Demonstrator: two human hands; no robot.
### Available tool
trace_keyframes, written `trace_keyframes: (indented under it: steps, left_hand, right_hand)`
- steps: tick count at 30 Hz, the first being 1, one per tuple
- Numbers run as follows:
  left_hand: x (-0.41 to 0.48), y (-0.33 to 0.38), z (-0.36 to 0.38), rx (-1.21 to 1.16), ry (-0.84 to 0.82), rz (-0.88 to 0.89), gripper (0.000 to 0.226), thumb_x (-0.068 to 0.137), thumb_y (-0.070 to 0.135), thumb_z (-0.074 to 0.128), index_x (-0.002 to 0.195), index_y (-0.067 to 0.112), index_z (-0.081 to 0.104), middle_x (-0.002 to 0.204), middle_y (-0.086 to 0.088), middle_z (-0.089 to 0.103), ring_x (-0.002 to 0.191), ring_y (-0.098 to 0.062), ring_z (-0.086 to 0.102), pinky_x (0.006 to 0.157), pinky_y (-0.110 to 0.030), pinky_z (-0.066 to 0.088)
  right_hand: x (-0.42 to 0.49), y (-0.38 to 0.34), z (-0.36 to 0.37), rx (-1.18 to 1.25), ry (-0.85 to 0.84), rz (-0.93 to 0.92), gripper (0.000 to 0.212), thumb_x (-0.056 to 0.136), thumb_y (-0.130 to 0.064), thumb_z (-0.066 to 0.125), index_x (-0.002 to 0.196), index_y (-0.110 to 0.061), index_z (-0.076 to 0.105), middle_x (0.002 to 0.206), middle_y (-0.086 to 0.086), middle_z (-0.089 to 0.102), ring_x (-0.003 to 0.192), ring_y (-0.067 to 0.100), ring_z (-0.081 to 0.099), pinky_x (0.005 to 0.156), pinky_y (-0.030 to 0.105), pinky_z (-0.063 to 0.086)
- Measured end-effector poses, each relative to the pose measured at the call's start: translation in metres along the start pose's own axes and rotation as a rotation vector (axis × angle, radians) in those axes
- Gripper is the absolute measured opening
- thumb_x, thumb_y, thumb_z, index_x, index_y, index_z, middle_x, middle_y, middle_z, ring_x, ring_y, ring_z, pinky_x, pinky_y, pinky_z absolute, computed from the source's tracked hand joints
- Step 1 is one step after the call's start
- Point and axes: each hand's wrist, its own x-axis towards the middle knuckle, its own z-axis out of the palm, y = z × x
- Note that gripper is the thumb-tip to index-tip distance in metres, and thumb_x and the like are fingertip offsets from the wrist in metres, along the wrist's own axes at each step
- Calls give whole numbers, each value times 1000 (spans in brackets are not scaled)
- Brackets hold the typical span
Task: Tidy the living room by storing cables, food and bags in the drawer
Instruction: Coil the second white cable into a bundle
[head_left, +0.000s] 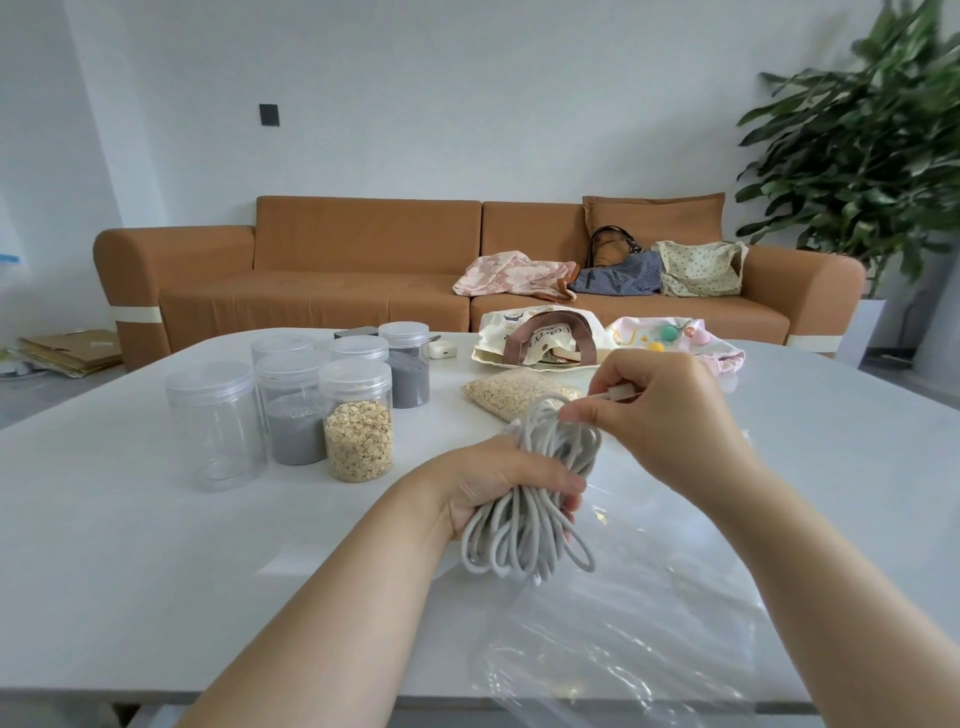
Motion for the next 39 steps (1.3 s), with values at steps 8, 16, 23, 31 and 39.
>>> trace_keyframes:
  steps: [8, 16, 23, 31, 39]
  left_hand:
    - [1, 0, -5, 13, 37, -38, 8, 68, 4, 64, 73, 0, 59, 64, -12, 62, 52, -21, 63, 52, -28, 54]
    - [1, -1, -1, -54, 50, -20, 18, 69, 9, 69, 84, 8, 58, 73, -11, 60, 58, -19, 61, 56, -32, 55]
    - [2, -3, 0, 105, 84, -27, 15, 66, 11, 68, 76, 3, 60, 60, -8, 62, 52, -19, 60, 53, -27, 52]
    - [1, -1, 6, 155, 90, 2, 12, 67, 12, 65, 56, 9, 63, 55, -8, 58, 49, -19, 55, 54, -27, 50]
    - [7, -3, 11, 259, 166, 46, 4, 60, 11, 64, 57, 8, 63, 60, -12, 59, 54, -24, 54, 60, -29, 47]
  right_hand:
    - [6, 8, -8, 321, -90, 81, 26, 86, 8, 57, 76, -16, 61, 53, 0, 56, 41, 9, 45, 45, 18, 39]
    - [8, 4, -10, 288, -20, 130, 21, 74, 5, 72, 62, -10, 63, 45, 7, 56, 33, 10, 43, 40, 18, 40]
    - [7, 7, -7, 183, -104, 102, 21, 72, -2, 77, 61, -12, 62, 48, 11, 58, 37, 9, 44, 44, 22, 39]
    - [6, 11, -5, 270, -234, 77, 20, 84, -16, 67, 93, -33, 63, 99, -12, 64, 92, 8, 58, 82, 26, 47]
    - [-4, 4, 26, 298, -159, 235, 10, 84, -31, 65, 82, -21, 68, 72, -8, 65, 60, -5, 55, 57, 10, 44]
